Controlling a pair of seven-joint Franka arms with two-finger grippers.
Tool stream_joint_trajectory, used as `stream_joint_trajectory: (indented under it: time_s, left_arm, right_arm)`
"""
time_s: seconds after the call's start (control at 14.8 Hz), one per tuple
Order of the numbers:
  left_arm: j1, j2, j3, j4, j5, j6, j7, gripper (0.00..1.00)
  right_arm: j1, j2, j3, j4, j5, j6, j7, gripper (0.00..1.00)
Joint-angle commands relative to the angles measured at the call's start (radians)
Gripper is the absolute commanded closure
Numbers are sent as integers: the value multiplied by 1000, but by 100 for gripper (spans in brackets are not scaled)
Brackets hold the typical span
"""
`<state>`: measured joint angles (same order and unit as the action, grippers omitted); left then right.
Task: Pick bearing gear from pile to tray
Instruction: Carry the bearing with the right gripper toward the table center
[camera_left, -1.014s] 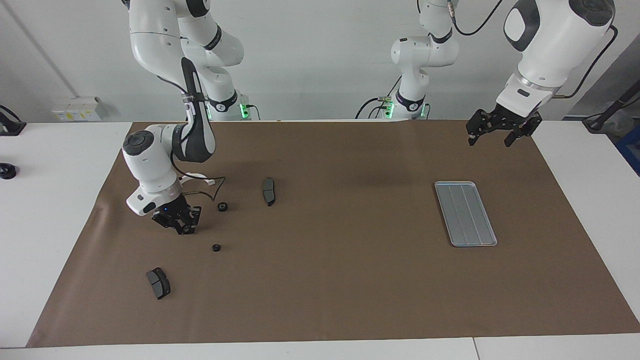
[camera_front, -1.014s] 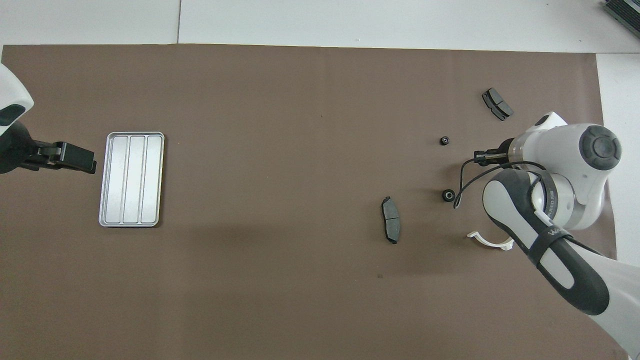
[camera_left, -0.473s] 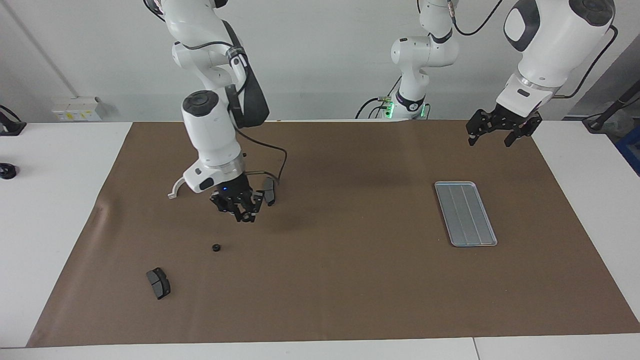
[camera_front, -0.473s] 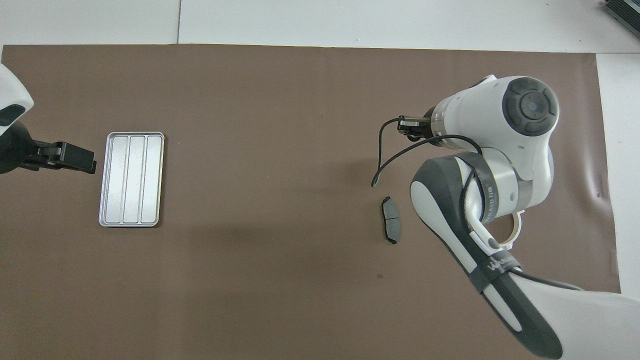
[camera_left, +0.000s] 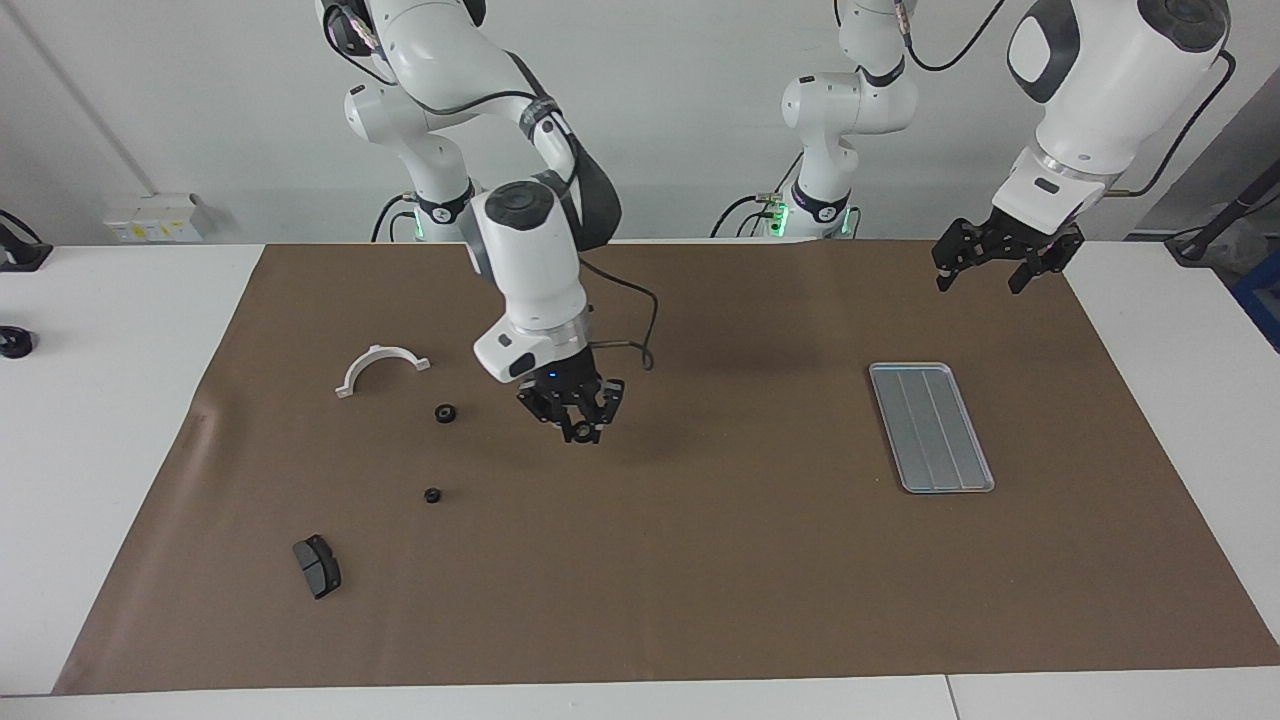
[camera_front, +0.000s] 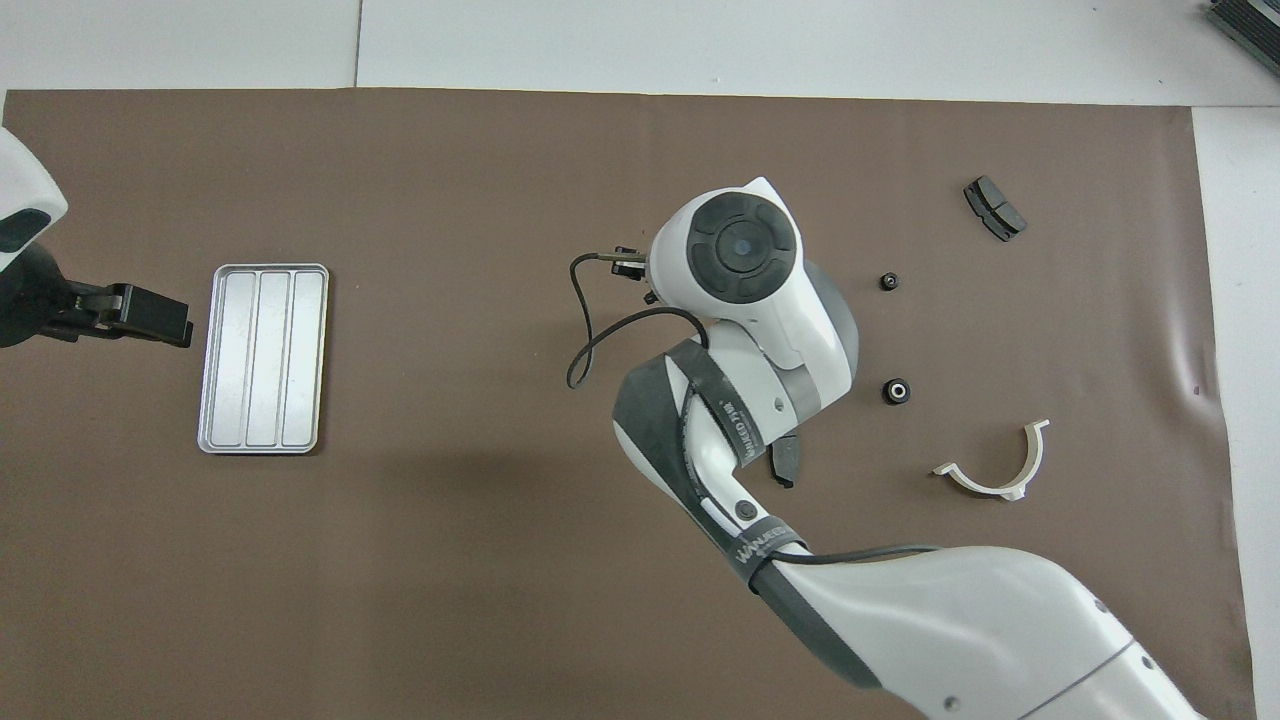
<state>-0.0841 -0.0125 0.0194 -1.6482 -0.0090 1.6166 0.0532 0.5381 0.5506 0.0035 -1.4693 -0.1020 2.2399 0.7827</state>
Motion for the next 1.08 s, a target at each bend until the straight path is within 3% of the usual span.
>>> stream_joint_trajectory:
  time_s: [0.0,0.34,0.41,0.47,0.68,0.74,0.81,0.88,1.01]
  left_arm:
    - [9,-26,-4,-30,18,19,4,0]
    - [-3,-24,-6,-30,18,29,-1,0]
    - [-8,-18,-6,-28,20,78,5,0]
    - [-6,-15,-6,-34,18,154,0,0]
    - [-12,-1,-13,-48,18,190,0,0]
    - [-28,14,-13,-48,18,206,0,0]
    - [-54,28,-13,-48,18,221,-1,0]
    - [-63,45,-13,-48,18,235,-1,0]
    - [-110,86,-12,-44,18,270,-7,0]
  right_arm:
    - [45,141,0,138,-57,-16,104,100]
    - [66,146,1,103,-45,56,109,99]
    - [74,143,1,81,-42,66,109,94]
    - [76,141,3,72,-41,70,109,85]
    - [83,137,1,24,-41,109,112,66]
    - [83,137,1,24,-44,107,113,46]
    - [83,134,1,26,-48,106,115,15]
    - [85,134,0,30,-57,96,116,0]
    - [80,103,-7,31,-79,81,116,0]
